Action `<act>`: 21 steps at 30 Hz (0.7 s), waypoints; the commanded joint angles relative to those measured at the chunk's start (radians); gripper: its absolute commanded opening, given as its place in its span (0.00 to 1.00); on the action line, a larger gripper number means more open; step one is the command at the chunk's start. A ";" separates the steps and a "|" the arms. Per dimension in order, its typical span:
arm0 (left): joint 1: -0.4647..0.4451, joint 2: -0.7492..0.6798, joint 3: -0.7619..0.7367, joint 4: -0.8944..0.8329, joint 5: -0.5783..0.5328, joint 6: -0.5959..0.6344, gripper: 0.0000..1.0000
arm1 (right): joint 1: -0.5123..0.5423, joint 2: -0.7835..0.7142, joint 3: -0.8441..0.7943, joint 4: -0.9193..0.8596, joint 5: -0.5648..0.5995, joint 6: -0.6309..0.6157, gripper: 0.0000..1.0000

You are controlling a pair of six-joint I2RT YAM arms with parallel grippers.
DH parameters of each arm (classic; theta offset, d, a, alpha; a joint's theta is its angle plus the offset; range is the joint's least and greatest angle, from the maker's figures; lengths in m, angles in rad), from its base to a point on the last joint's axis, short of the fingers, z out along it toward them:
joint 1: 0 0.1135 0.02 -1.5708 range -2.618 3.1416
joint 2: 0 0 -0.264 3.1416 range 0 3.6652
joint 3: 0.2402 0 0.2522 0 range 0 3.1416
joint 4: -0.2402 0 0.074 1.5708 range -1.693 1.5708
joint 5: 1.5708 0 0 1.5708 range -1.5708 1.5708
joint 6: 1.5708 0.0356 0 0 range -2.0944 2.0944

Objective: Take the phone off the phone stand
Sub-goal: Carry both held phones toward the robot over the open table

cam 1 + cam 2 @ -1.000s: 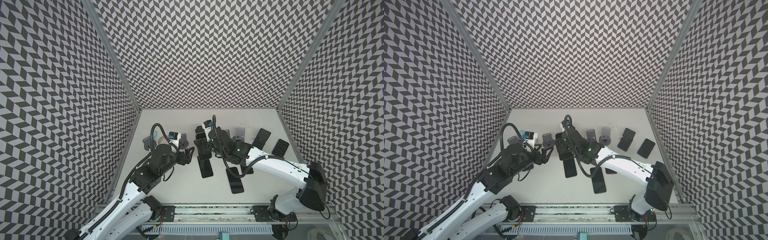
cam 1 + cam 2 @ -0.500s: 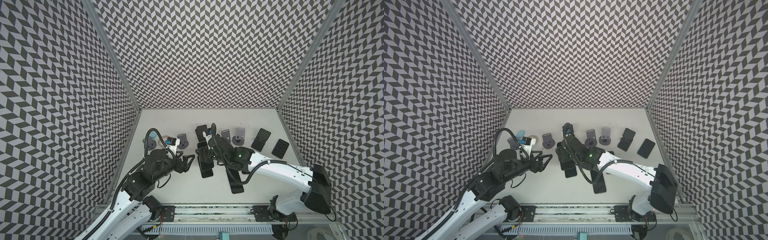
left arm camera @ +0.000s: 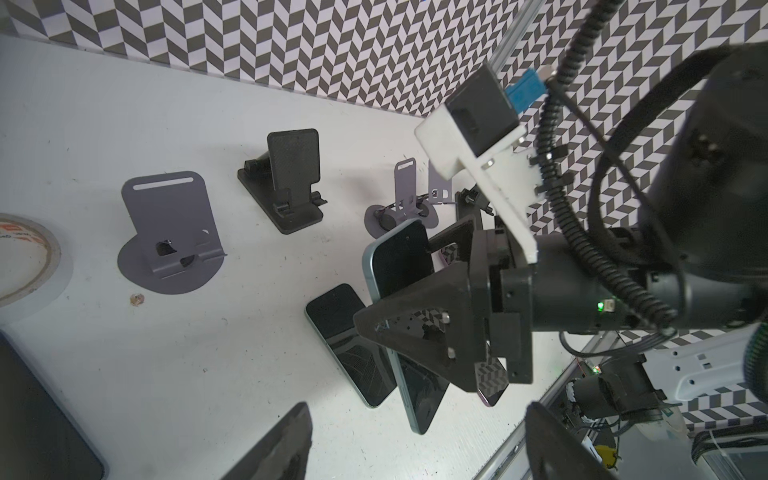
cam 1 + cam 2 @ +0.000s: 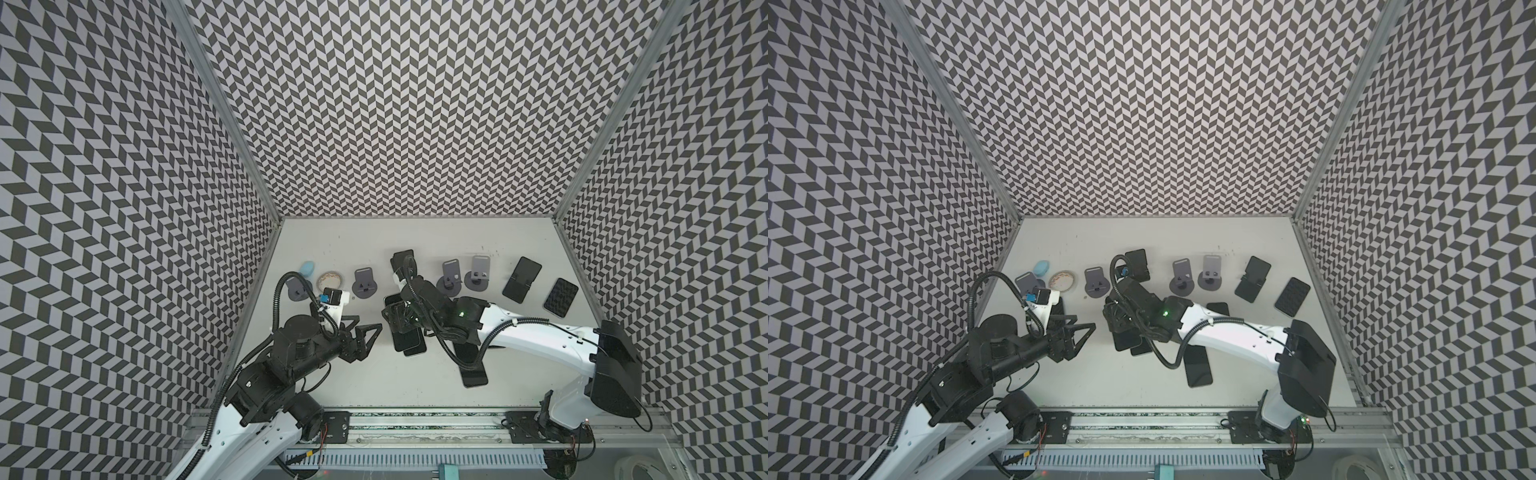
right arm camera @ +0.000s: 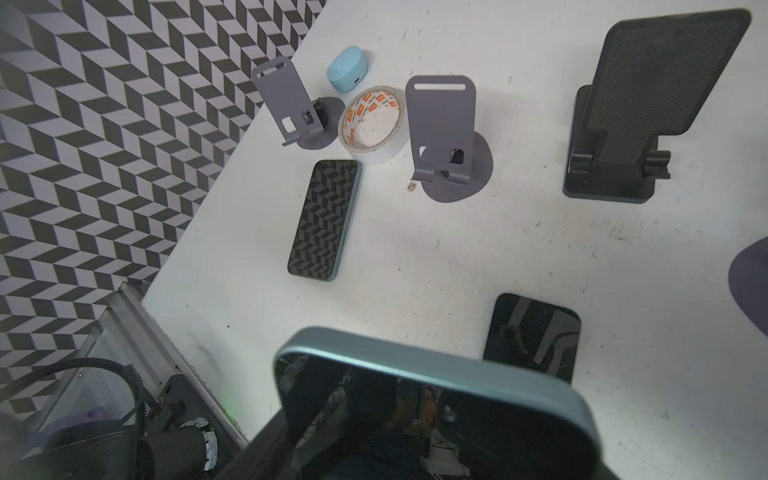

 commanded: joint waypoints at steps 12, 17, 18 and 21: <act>-0.003 -0.028 -0.004 -0.079 -0.098 -0.058 0.79 | 0.005 0.077 0.066 0.059 -0.012 0.011 0.54; 0.000 0.004 -0.002 -0.084 -0.094 -0.059 0.79 | 0.005 0.104 0.109 0.015 0.027 -0.012 0.55; -0.001 0.007 -0.001 -0.084 -0.090 -0.056 0.79 | 0.005 0.109 0.114 0.013 0.027 -0.014 0.54; -0.001 0.006 -0.002 -0.084 -0.087 -0.054 0.79 | 0.005 0.120 0.112 0.028 0.007 -0.015 0.55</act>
